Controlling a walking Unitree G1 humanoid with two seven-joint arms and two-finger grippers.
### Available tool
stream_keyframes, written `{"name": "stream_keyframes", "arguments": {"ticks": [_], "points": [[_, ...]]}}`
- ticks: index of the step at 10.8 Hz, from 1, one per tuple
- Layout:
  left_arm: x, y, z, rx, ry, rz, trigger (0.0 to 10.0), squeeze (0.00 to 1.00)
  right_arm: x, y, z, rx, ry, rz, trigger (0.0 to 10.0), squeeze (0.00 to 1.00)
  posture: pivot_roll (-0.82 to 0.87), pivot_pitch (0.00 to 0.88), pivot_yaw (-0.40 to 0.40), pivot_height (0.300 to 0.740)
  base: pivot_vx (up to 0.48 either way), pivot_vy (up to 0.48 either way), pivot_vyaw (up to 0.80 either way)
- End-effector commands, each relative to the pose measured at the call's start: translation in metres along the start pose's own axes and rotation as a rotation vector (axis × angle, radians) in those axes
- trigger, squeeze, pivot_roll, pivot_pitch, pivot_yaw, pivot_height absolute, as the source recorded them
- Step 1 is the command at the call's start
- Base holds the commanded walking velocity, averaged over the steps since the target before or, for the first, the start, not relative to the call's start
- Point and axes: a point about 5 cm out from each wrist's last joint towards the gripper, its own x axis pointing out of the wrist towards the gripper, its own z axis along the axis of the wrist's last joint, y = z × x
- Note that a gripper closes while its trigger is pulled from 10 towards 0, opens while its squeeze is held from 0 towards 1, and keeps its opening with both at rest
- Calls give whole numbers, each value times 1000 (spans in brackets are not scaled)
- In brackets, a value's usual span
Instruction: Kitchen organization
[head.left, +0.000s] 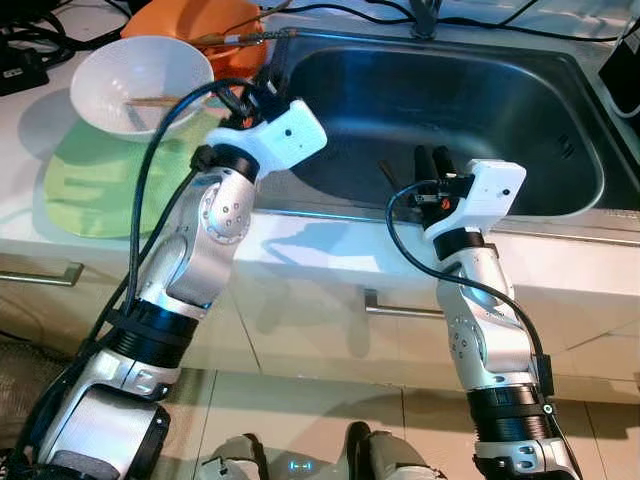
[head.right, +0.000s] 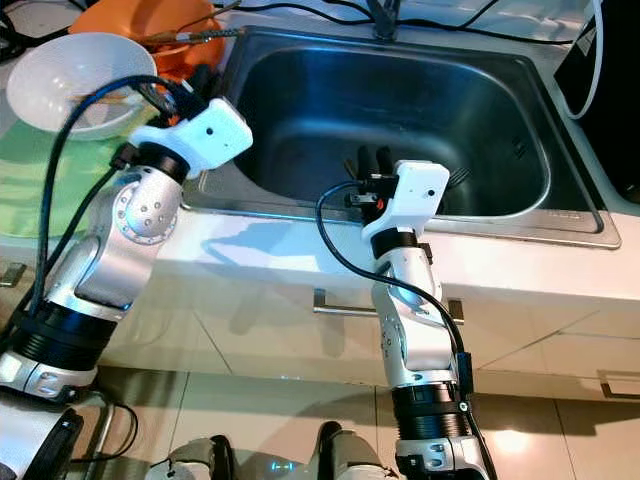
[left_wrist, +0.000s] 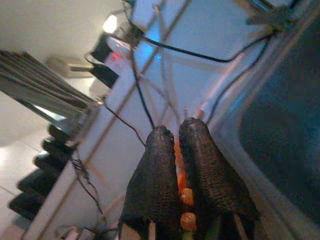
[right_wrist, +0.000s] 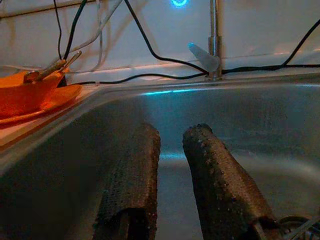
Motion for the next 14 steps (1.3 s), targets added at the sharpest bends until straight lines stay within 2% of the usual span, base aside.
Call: {"name": "stream_keyframes", "arguments": {"ticks": [1, 2, 4, 5, 6, 7, 8, 9, 10, 12, 13, 14], "points": [[1, 5, 7, 17, -36, 37, 0, 0, 1, 0, 2, 4, -11, 1, 10000, 0, 64, 182, -43, 740, 0, 0, 0], [3, 19, 19, 59, -114, 129, 0, 0, 1, 0, 2, 6, -12, 2, 10000, 0, 66, 179, -43, 740, 0, 0, 0], [1, 43, 54, 58, -303, 270, 0, 0, 2, 0, 2, 7, -12, 1, 10000, 0, 67, 178, -43, 740, 0, 0, 0], [-5, 55, 82, -13, -445, 359, 0, 0, 2, 0, 1, 5, -10, 0, 10000, 0, 67, 182, -45, 740, 0, 0, 0], [-7, 56, 89, -45, -485, 369, 0, 0, 2, 0, 1, 5, -10, 0, 10000, 0, 67, 182, -44, 740, 0, 0, 0], [-7, 49, 100, -289, -529, 288, 0, 0, 2, 0, 1, 6, -11, -1, 10000, 0, 68, 184, -44, 740, 0, 0, 0], [-5, 44, 101, -416, -520, 245, 2549, 0, 2, 0, 1, 6, -11, -1, 10000, 0, 66, 184, -43, 740, 0, 0, 0], [-2, 36, 104, -650, -506, 172, 10000, 0, 1, 0, 1, 4, -15, 2, 10000, 886, 61, 185, -42, 740, 0, 0, 0], [-1, 33, 104, -748, -492, 145, 10000, 0, 1, -1, 2, 2, -20, 4, 10000, 1000, 58, 185, -41, 740, 0, 0, 0], [3, 27, 97, -859, -446, 98, 10000, 0, 1, -3, 4, -24, -28, 14, 10000, 1000, 59, 190, -39, 740, 0, 0, 0], [5, 19, 85, -968, -383, 25, 10000, 0, 3, -4, 7, -113, -34, 66, 10000, 1000, 57, 190, -38, 740, 0, 0, 0], [5, 15, 82, -1011, -364, 8, 10000, 0, 3, -3, 6, -126, -32, 86, 10000, 1000, 57, 189, -37, 740, 0, 0, 0]]}}
